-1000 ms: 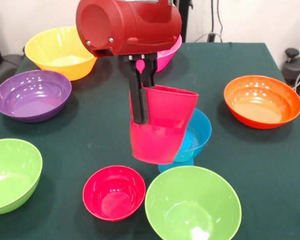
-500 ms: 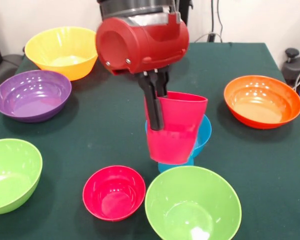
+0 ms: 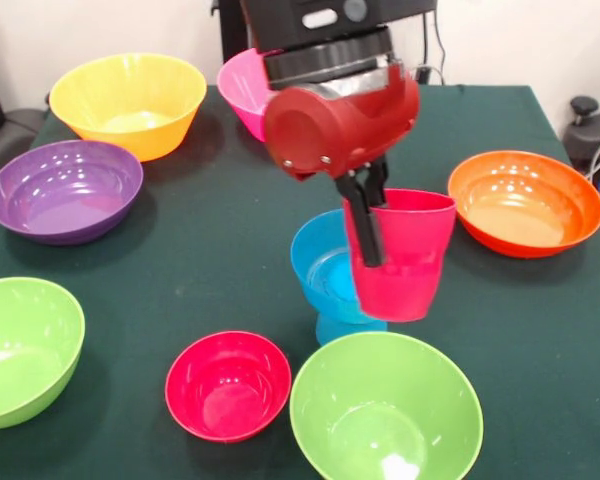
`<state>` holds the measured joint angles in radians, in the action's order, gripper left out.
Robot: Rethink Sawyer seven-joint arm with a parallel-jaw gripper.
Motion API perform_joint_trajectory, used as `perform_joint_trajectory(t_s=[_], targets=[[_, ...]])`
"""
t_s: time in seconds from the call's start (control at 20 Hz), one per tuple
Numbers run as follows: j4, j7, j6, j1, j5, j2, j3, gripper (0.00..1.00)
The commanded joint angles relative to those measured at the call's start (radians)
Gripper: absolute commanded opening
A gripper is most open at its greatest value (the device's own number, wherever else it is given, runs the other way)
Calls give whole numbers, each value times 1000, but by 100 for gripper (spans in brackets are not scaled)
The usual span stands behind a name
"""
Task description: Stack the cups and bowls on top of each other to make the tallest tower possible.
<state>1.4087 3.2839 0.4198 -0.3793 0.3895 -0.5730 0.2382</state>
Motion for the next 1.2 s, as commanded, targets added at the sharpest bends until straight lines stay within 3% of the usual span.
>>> perform_joint_trajectory(t_s=[0.05,0.6,0.95,1.2], targets=[[142,-148,-73,-17,-91,-20,135,0],[229,-116,-86,-47,-133,-77,181,0],[347,-137,-104,-132,-163,-116,258,0],[364,-126,-72,-137,-187,-137,244,0]])
